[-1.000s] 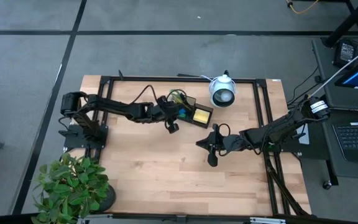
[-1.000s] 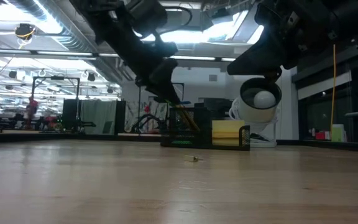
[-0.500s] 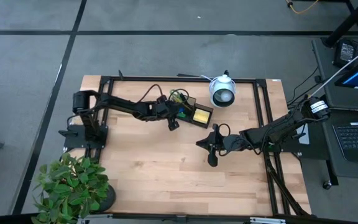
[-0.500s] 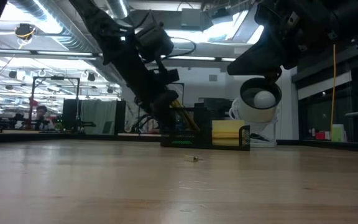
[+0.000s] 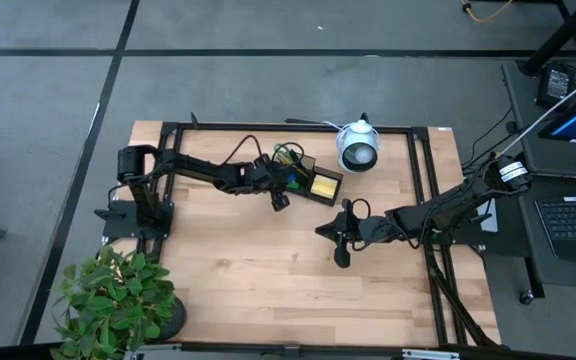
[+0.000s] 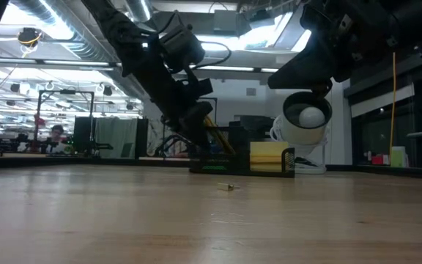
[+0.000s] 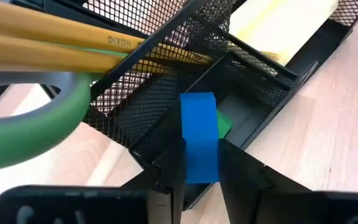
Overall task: Pick and place office supplies into organizer
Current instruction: Put the blue eraser into the black desk organizer, then put the yellow binder clip into the black desk organizer
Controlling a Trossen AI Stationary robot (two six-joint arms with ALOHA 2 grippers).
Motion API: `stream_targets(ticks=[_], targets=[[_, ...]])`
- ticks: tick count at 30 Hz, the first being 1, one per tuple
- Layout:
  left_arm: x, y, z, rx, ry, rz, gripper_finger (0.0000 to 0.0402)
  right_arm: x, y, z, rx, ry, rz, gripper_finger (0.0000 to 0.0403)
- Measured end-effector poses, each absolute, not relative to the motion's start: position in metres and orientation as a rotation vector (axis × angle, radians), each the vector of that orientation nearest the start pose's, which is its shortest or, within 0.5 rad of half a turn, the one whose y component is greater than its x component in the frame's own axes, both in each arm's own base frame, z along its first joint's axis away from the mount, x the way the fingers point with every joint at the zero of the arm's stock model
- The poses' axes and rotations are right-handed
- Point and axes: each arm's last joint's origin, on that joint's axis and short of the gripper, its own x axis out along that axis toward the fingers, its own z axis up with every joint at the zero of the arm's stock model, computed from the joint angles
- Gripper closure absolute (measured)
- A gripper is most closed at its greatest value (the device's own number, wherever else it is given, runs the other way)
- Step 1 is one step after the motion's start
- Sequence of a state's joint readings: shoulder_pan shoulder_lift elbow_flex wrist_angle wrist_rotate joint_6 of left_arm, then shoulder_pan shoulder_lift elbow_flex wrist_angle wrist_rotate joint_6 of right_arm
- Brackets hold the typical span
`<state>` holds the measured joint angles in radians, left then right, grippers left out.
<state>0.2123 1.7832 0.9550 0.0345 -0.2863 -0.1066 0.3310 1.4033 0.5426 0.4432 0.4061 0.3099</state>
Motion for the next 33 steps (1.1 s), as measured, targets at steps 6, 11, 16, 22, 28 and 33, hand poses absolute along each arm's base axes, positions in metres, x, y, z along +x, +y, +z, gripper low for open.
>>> stream_targets(ticks=[6,11,16,22,28,33], targets=[[0.343,0.082,0.154,-0.071,0.774,0.517,0.0301,0.257,0.076,0.179,0.156,0.373,-0.133,0.0368],[0.343,0.083,0.154,-0.065,0.774,0.531,0.0295,0.257,0.076,0.179,0.157,0.373,-0.133,0.0368],[0.342,0.081,0.158,-0.055,0.767,0.5,0.0299,0.257,0.076,0.179,0.157,0.373,-0.133,0.0368],[0.345,0.063,0.198,-0.004,0.682,0.395,0.0308,0.257,0.076,0.179,0.154,0.372,-0.132,0.0368],[0.33,0.038,0.244,0.071,0.568,0.317,0.0333,0.257,0.078,0.179,0.146,0.384,-0.06,0.0368],[0.308,0.018,0.273,0.106,0.479,0.26,0.0375,0.26,0.082,0.184,0.159,0.391,0.019,0.0368]])
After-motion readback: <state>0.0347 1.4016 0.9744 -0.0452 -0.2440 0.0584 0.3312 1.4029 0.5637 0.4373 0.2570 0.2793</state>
